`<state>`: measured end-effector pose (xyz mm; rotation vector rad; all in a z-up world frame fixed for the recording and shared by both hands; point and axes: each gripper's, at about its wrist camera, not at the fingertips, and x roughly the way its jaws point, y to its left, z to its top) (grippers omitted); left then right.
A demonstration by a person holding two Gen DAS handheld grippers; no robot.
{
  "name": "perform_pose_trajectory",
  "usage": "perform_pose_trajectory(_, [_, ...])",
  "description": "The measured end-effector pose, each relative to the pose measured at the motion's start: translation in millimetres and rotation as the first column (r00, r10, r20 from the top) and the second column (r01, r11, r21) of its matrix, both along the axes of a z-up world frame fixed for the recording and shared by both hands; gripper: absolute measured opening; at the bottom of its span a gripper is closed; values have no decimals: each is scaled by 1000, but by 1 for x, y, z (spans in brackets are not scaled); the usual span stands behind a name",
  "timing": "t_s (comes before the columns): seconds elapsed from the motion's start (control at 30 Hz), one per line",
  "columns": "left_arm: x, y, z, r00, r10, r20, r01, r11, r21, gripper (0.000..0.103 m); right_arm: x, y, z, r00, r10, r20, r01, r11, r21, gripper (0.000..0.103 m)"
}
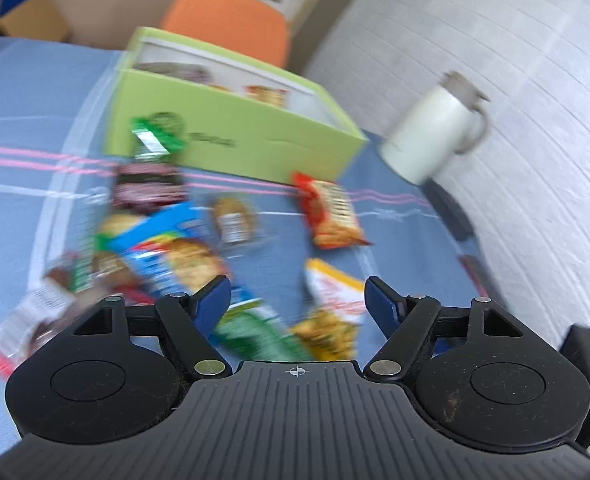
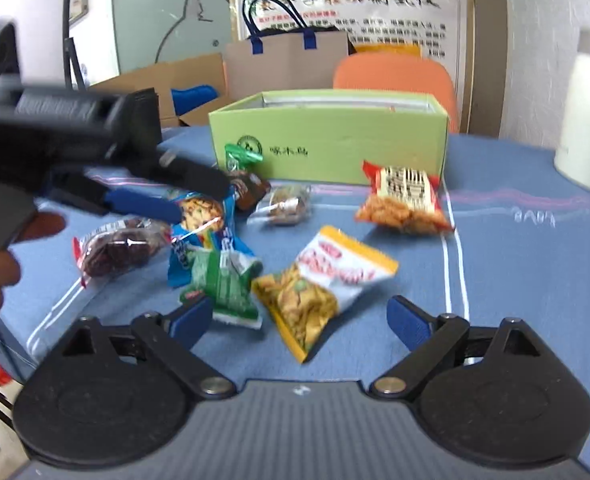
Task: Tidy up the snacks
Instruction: 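Grasp the white and yellow chip bag with the left tool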
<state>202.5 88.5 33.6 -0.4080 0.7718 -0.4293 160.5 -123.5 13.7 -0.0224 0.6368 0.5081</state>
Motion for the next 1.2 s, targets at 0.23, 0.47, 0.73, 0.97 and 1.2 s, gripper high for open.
perform_pose_trajectory(0.23, [48,-53,-13,978,-154,-142,165,983,75,47,4,8,-9,998,62,-27,-61,998,24,93])
perform_pose_trajectory(0.47, [52,-71,-27,964,-169,-208,198,971,130,33,15,11,-11,990,137,-18,-137,991,-9,94])
perform_pose_trajectory(0.73, [46,-103,-31,959,-214,-185,237,965,112,36,20,-28,-9,1000,2,-16,-2,1000,-29,93])
perform_pose_trajectory(0.97, [50,-86,-27,979,-124,-162,137,988,71,48,25,-15,-17,1000,3,-4,-3,1000,-29,93])
perform_pose_trajectory(1.2, [47,-98,-36,977,-159,-141,174,980,99,42,18,-10,-24,998,-48,48,52,994,-101,93])
